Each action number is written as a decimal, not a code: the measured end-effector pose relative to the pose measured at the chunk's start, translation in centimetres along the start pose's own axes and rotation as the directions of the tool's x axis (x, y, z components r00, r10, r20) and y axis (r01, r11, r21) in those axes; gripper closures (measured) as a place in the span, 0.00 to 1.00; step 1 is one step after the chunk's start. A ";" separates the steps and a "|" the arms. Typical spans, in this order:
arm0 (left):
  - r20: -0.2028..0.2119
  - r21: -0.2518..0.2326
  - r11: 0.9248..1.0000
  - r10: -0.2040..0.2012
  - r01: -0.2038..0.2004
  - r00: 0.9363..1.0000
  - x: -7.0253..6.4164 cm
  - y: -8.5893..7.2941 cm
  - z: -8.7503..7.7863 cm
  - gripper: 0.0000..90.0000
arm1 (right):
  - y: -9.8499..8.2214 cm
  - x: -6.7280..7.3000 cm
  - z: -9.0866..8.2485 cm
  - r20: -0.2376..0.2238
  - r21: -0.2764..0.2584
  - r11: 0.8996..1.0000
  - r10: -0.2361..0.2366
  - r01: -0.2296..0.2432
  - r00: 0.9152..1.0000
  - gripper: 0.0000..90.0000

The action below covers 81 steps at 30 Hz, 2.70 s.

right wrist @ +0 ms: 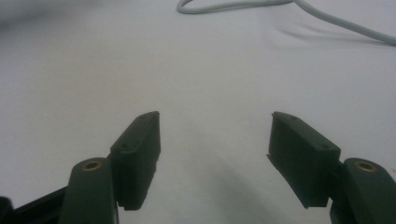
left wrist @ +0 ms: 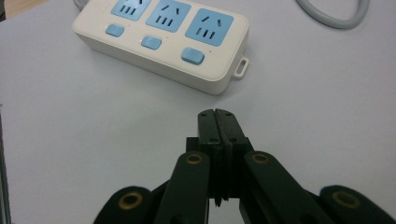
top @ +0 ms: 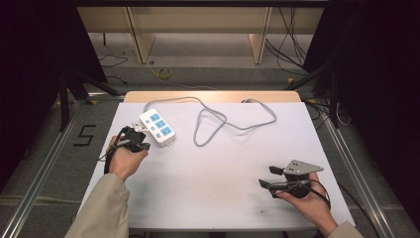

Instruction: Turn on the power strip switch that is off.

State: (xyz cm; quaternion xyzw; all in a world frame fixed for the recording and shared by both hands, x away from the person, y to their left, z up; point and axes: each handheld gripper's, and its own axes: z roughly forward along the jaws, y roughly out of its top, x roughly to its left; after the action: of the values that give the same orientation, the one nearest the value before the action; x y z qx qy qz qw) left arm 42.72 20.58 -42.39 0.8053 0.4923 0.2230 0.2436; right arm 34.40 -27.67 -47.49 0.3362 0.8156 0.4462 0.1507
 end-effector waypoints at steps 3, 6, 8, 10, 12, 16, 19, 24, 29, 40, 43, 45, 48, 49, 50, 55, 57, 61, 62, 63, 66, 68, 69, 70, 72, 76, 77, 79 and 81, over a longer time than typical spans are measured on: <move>-0.003 0.005 1.000 0.001 -0.001 1.000 0.1 0.2 0.1 1.00 | 0.0 0.0 0.0 0.000 0.000 1.000 0.000 0.000 1.000 0.39; -0.007 0.005 1.000 0.004 -0.004 1.000 0.2 0.4 0.2 1.00 | 0.0 0.0 0.0 -0.001 0.001 1.000 0.000 0.000 1.000 0.39; -0.007 0.010 1.000 0.003 -0.003 1.000 0.3 0.5 0.3 1.00 | 0.0 0.0 0.0 -0.001 0.001 1.000 0.000 0.000 1.000 0.39; -0.007 0.012 1.000 0.003 -0.002 1.000 0.4 0.7 0.4 1.00 | 0.0 0.0 0.0 0.000 0.001 1.000 0.001 -0.001 1.000 0.39; -0.006 0.016 1.000 0.003 -0.003 1.000 0.4 0.8 0.5 1.00 | 0.0 0.0 0.0 0.000 0.001 1.000 0.000 0.000 1.000 0.39; -0.007 0.020 1.000 0.004 -0.004 1.000 0.6 1.0 0.6 1.00 | 0.0 0.0 0.0 0.000 0.002 1.000 -0.001 0.001 1.000 0.39; -0.009 0.025 1.000 0.004 -0.004 1.000 0.7 1.1 0.7 1.00 | 0.0 0.0 0.0 0.000 0.000 1.000 -0.002 0.002 1.000 0.39; -0.011 0.032 1.000 0.001 -0.001 1.000 0.9 1.4 0.9 1.00 | 0.0 -0.1 0.0 0.000 -0.001 1.000 -0.002 0.002 1.000 0.39; -0.013 0.034 0.999 0.001 -0.001 1.000 1.1 1.7 0.9 1.00 | 0.0 -0.1 0.0 0.000 -0.001 1.000 -0.003 0.003 1.000 0.39; -0.016 0.044 0.999 0.002 -0.001 1.000 1.5 2.1 1.3 1.00 | 0.0 -0.1 0.0 0.000 -0.001 1.000 -0.003 0.003 1.000 0.39; -0.016 0.046 0.999 0.006 -0.006 1.000 1.5 2.3 1.3 1.00 | 0.0 -0.1 0.0 0.000 -0.001 1.000 -0.003 0.003 1.000 0.39; -0.018 0.048 0.999 0.008 -0.007 1.000 1.5 2.5 1.3 1.00 | 0.0 -0.1 0.0 0.000 -0.001 1.000 -0.003 0.003 1.000 0.39; -0.021 0.054 0.998 0.017 -0.016 1.000 1.6 2.7 1.4 1.00 | 0.0 -0.1 0.0 -0.001 -0.001 1.000 -0.003 0.003 1.000 0.39; -0.020 0.054 0.998 0.017 -0.016 1.000 1.6 2.8 1.4 1.00 | 0.0 -0.1 0.0 -0.001 -0.001 1.000 -0.004 0.004 1.000 0.39; -0.019 0.052 0.999 0.013 -0.012 1.000 1.6 2.9 1.5 1.00 | 0.0 -0.1 0.0 -0.001 -0.002 1.000 -0.004 0.004 1.000 0.39; -0.020 0.066 0.998 0.023 -0.021 1.000 1.7 3.2 1.8 1.00 | 0.0 -0.1 0.0 0.000 -0.001 1.000 -0.004 0.004 1.000 0.39; -0.020 0.067 0.998 0.023 -0.021 1.000 1.7 3.3 1.9 1.00 | 0.0 -0.1 0.0 0.000 -0.001 1.000 -0.003 0.003 1.000 0.39; -0.023 0.074 0.997 0.026 -0.024 0.999 1.9 3.6 2.0 1.00 | 0.0 -0.1 0.0 0.000 -0.001 1.000 -0.003 0.003 1.000 0.39; -0.023 0.074 0.997 0.026 -0.025 0.999 1.9 3.6 2.0 1.00 | 0.0 -0.1 0.0 0.000 -0.001 1.000 -0.004 0.004 1.000 0.39; -0.024 0.072 0.997 0.025 -0.023 0.999 1.9 3.6 2.0 1.00 | 0.0 -0.1 0.0 0.000 -0.001 1.000 -0.004 0.004 1.000 0.39; -0.023 0.074 0.997 0.030 -0.028 0.999 2.0 3.7 2.1 1.00 | 0.0 -0.1 -0.1 -0.001 -0.002 1.000 -0.006 0.006 1.000 0.39; -0.024 0.077 0.997 0.031 -0.029 0.999 2.0 3.8 2.1 1.00 | 0.0 -0.1 -0.1 -0.001 -0.001 1.000 -0.006 0.006 1.000 0.39; -0.023 0.077 0.997 0.032 -0.030 0.999 2.1 3.8 2.1 1.00 | 0.0 -0.1 -0.1 -0.001 -0.001 1.000 -0.007 0.007 1.000 0.39; -0.023 0.076 0.997 0.032 -0.030 0.999 2.1 3.9 2.1 1.00 | 0.0 -0.1 0.0 0.000 -0.002 1.000 -0.005 0.005 1.000 0.39; -0.023 0.076 0.997 0.033 -0.031 0.999 2.1 4.0 2.2 1.00 | 0.0 -0.1 -0.1 0.000 -0.002 1.000 -0.005 0.005 1.000 0.39; -0.023 0.077 0.996 0.034 -0.033 0.999 2.2 4.1 2.4 1.00 | 0.0 -0.1 -0.1 0.000 -0.001 1.000 -0.007 0.007 1.000 0.39; -0.023 0.078 0.996 0.035 -0.033 0.999 2.1 4.1 2.5 1.00 | 0.0 -0.1 -0.1 0.001 -0.001 1.000 -0.007 0.007 1.000 0.39; -0.022 0.083 0.996 0.041 -0.039 0.999 2.2 4.2 2.6 1.00 | 0.0 -0.1 -0.1 0.000 -0.001 1.000 -0.007 0.007 1.000 0.39; -0.023 0.084 0.996 0.037 -0.035 0.999 2.2 4.2 2.8 1.00 | 0.0 -0.1 0.0 0.000 -0.002 1.000 -0.004 0.004 1.000 0.39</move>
State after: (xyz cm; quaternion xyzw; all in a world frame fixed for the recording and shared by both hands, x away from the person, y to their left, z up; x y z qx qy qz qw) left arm 48.15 20.42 -41.71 0.8206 0.4898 0.2165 0.1996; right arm 34.48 -27.78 -47.48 0.3344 0.8159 0.4465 0.1520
